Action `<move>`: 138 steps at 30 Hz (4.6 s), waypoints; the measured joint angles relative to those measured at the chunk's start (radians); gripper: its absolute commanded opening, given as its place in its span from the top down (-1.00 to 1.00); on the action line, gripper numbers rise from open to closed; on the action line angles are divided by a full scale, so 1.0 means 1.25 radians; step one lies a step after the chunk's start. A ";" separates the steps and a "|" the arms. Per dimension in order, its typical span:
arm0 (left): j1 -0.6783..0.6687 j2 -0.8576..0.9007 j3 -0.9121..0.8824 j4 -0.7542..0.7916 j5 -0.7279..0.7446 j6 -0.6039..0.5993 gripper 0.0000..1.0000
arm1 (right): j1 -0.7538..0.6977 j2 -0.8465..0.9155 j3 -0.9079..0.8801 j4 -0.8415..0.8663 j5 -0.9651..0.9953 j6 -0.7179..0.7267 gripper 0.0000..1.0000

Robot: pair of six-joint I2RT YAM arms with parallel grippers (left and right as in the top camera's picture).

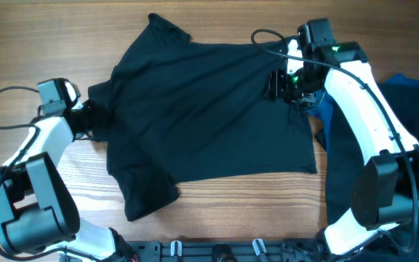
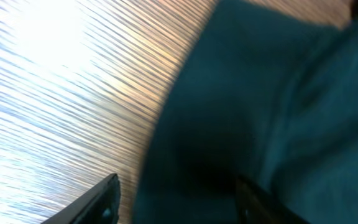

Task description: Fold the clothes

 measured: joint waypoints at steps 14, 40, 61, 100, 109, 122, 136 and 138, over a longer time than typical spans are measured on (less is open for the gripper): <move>0.040 0.099 0.042 0.104 0.078 0.024 0.75 | 0.000 0.003 -0.225 0.133 0.009 0.032 -0.35; 0.107 0.138 0.261 -0.248 0.213 0.149 -0.15 | -0.036 0.003 -0.362 0.035 0.189 0.247 -0.36; 0.010 0.195 0.251 -0.203 0.137 0.186 0.10 | -0.060 -0.050 -0.472 0.136 0.101 0.348 0.85; 0.131 -0.032 0.472 -0.727 0.057 0.025 -0.17 | -0.056 -0.152 -0.201 0.035 0.114 0.156 -0.26; -0.055 -0.026 0.107 -0.557 0.076 0.006 -0.28 | -0.056 -0.152 -0.200 0.053 0.114 0.156 -0.26; -0.034 -0.038 -0.048 -0.480 -0.137 -0.145 0.92 | -0.056 -0.152 -0.201 0.195 0.113 0.165 -0.27; 0.138 -0.042 -0.059 -0.558 -0.243 -0.157 -0.34 | -0.056 0.072 -0.199 0.639 0.049 0.128 -0.44; 0.139 -0.042 -0.053 -0.564 -0.237 -0.157 -0.35 | -0.056 0.129 -0.199 0.688 0.020 0.115 -0.50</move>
